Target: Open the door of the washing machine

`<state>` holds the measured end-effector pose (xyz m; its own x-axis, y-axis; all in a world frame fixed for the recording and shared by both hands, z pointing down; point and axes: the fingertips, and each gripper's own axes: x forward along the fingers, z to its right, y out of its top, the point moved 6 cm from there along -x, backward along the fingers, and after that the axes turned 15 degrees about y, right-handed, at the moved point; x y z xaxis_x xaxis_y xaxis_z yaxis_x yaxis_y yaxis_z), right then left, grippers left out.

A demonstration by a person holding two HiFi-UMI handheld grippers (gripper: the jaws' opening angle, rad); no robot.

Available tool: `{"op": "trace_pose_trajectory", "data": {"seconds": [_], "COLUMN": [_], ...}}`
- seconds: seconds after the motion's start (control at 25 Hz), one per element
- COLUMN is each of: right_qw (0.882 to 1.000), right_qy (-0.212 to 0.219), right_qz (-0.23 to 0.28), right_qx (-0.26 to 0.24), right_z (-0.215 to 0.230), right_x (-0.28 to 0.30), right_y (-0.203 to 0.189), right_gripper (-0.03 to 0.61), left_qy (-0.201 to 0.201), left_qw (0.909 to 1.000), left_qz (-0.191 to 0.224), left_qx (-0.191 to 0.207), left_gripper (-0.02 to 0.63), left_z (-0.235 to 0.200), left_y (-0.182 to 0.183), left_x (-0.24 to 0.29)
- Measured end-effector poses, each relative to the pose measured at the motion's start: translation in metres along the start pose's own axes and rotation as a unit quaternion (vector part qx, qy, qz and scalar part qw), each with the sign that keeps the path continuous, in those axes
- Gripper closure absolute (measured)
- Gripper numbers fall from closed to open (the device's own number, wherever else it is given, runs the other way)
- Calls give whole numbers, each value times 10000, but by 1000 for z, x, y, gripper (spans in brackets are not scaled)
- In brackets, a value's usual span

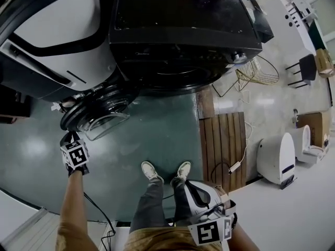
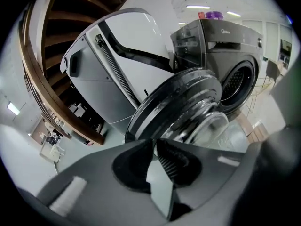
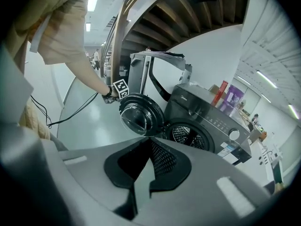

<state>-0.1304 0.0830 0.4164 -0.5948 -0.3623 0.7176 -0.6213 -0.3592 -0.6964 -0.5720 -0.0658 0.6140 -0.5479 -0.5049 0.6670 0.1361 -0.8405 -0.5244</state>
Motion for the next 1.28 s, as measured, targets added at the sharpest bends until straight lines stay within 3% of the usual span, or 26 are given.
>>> {"op": "trace_pose_trajectory", "data": {"seconds": [0.6, 1.28], "right_qw": [9978, 9906], "right_qy": [-344, -853], "right_qz": [378, 805], "right_qx": [-430, -699], "right_z": [41, 67], "right_x": [-76, -161], "right_y": [0, -8], "right_gripper": [574, 574], "left_qy": [-611, -953], "left_qw": [9945, 9826], "left_qz": [854, 1514], "left_qx": [50, -504], "left_gripper": [552, 554], "left_z": [41, 42], "left_y": [45, 71], "left_x": [-160, -313]}}
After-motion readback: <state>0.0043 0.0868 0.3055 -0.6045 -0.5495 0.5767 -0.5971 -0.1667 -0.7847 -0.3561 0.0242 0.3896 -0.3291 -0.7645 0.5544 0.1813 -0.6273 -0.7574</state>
